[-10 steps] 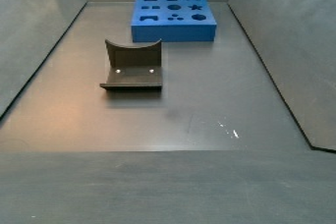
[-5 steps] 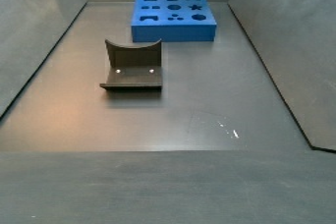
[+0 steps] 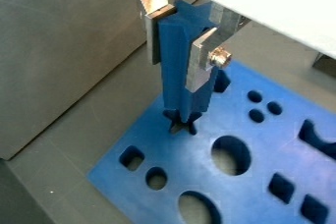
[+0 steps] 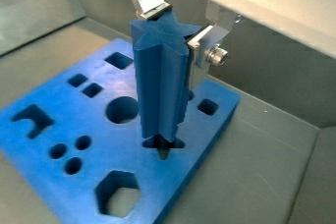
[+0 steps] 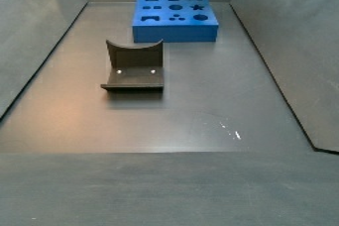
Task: Insert the star object.
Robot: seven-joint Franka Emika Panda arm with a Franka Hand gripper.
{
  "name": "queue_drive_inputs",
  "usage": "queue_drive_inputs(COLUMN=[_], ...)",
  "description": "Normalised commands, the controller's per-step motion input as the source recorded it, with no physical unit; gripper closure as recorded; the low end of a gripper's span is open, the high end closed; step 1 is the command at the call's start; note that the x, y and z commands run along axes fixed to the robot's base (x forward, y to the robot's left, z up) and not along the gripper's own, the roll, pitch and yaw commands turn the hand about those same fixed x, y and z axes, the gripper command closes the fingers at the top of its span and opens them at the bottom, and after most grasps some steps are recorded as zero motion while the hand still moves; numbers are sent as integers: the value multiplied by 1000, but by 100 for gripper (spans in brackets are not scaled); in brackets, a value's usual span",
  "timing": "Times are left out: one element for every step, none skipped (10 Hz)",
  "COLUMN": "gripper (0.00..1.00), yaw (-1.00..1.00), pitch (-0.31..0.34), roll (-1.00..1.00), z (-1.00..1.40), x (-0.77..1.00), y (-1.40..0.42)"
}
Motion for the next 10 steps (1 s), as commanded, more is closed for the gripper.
queue_drive_inputs(gripper=[100, 100, 100, 100, 100, 100, 100, 100, 100, 100], yaw=[-20, -29, -57, -86, -74, -103, -109, -111, -146, -269], pitch=[0, 23, 60, 77, 130, 140, 131, 127, 113, 77], roll=[230, 243, 260, 283, 283, 246, 197, 166, 130, 91], z=[-520, -489, -463, -420, -371, -343, -334, -280, -263, -214], x=[0, 0, 0, 0, 86, 111, 134, 157, 200, 149], y=[-229, -203, -143, -86, 0, 0, 0, 0, 0, 0])
